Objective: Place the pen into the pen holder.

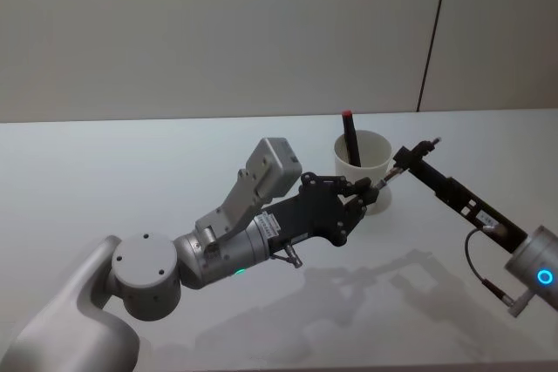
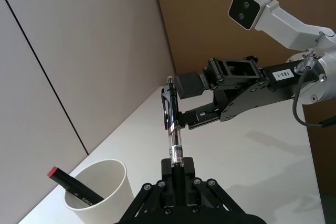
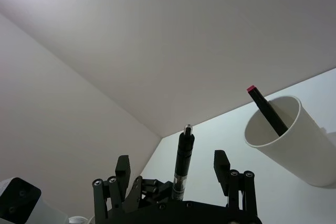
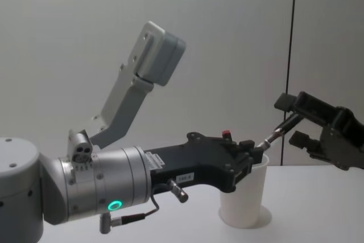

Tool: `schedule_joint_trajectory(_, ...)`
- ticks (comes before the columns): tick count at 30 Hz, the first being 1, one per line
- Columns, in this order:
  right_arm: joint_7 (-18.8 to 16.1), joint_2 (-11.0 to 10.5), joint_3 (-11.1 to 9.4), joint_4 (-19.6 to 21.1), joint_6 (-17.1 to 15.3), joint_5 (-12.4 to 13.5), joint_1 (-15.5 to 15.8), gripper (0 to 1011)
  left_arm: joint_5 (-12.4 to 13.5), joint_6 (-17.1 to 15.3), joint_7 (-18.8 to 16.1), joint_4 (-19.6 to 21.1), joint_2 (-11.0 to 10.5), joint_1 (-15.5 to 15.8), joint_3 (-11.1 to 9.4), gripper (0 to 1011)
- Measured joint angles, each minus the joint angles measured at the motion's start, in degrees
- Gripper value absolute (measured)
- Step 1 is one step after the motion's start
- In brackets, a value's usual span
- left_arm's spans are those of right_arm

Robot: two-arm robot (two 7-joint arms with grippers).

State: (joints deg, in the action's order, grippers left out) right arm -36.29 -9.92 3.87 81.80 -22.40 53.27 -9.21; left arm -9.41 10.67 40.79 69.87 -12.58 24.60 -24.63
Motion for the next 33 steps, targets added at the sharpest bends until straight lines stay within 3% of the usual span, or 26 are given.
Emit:
schedule_joint_trajectory(5,-0.42,0.04,0.27,-0.59,0.91,0.52,-0.22,1000,0.00,0.00,0.00,0.00,0.00,0.00,0.00,130)
schedule_joint_trajectory(11,-0.64,0.04,0.55,-1.13,1.91,1.14,-0.50,907,0.00,0.00,0.00,0.00,0.00,0.00,0.00,131)
schedule_joint_trajectory(33,1.05,-0.04,1.25,-2.77,3.82,3.77,-1.68,203,0.00,0.00,0.00,0.00,0.00,0.00,0.00,130)
